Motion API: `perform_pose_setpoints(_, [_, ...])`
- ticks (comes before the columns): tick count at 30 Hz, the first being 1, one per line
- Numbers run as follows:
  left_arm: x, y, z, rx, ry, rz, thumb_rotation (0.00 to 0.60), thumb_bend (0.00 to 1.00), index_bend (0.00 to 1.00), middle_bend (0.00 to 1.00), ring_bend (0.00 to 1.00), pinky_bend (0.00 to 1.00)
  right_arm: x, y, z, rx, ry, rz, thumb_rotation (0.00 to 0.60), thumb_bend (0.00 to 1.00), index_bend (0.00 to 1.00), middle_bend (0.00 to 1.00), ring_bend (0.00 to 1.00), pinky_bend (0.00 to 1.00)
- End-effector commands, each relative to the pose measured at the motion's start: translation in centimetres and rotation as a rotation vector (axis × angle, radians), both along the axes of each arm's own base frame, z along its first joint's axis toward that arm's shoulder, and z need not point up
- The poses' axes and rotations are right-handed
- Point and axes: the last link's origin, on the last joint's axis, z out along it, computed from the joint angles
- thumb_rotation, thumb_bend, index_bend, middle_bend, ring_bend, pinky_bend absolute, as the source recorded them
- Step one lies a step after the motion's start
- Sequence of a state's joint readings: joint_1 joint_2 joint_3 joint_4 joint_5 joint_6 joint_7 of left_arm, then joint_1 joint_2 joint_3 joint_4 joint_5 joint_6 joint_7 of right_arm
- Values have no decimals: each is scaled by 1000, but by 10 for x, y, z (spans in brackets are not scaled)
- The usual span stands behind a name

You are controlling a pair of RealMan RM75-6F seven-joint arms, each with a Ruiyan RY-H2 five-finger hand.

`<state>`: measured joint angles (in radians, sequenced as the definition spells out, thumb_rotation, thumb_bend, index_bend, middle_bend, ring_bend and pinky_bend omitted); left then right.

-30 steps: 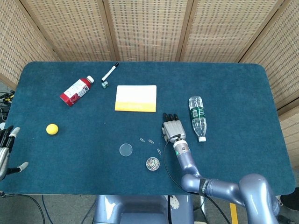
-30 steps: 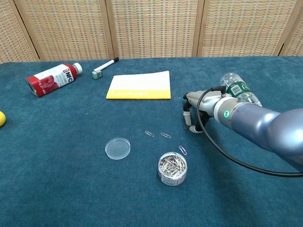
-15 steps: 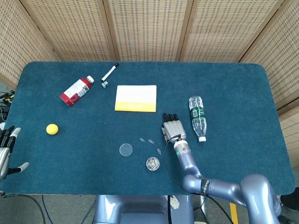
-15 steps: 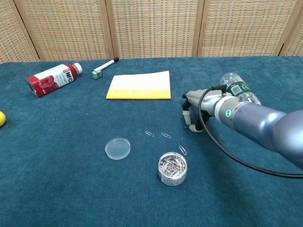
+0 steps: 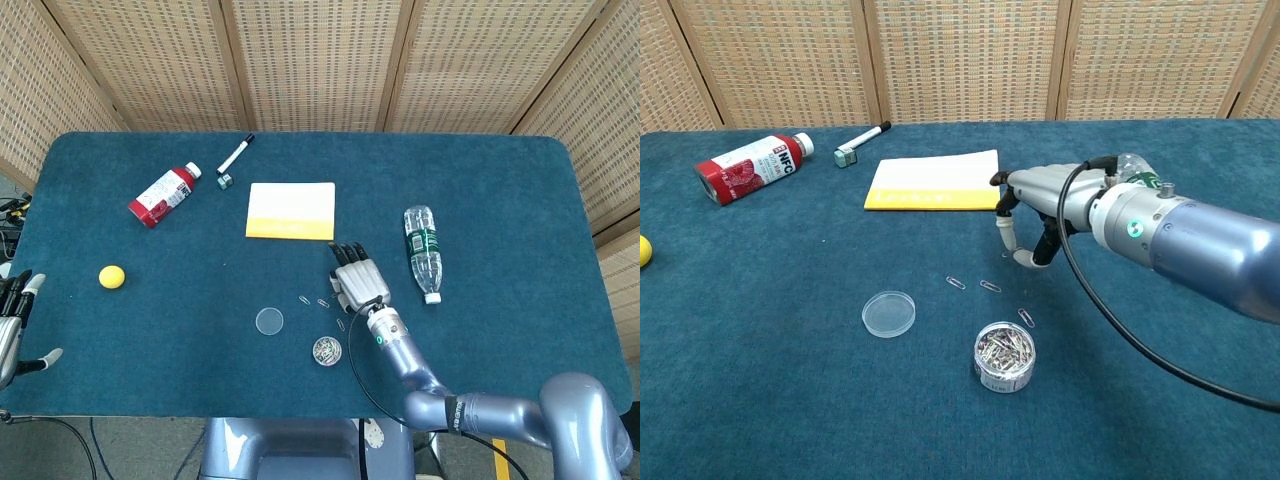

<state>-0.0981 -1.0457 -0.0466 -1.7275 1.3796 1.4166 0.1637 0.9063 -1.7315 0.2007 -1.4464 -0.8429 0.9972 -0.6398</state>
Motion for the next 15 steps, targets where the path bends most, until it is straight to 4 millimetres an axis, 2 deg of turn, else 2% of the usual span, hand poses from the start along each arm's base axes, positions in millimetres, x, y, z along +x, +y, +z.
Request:
perform_pose_setpoints(1, [0,0,0,0,-1,-1,600,0,0,0,0,0,13,17,10,18,-20,92,600,434,656,0,0,8])
perform_pose_setpoints(7, [0,0,0,-2,0,-1,600,0,0,0,0,0,34,47,11,86,-46,201,600,434,657,0,0,8])
perform_pose_setpoints(15, [0,0,-1,-6,2,1,600,0,0,0,0,0,43,63,-3,130,-29,236,600,434,657,0,0,8])
